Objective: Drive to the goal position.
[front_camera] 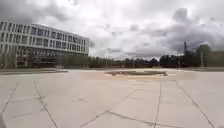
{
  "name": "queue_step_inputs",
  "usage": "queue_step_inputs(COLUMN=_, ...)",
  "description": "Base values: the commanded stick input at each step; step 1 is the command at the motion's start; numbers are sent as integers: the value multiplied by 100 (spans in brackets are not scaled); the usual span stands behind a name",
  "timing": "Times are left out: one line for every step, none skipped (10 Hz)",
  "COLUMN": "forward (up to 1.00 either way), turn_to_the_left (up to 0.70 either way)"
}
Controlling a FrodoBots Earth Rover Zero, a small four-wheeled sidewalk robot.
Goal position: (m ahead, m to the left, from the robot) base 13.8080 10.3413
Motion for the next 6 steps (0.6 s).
queue_step_inputs(forward=70, turn_to_the_left=0)
queue_step_inputs(forward=70, turn_to_the_left=0)
queue_step_inputs(forward=70, turn_to_the_left=0)
queue_step_inputs(forward=70, turn_to_the_left=0)
queue_step_inputs(forward=70, turn_to_the_left=0)
queue_step_inputs(forward=70, turn_to_the_left=0)
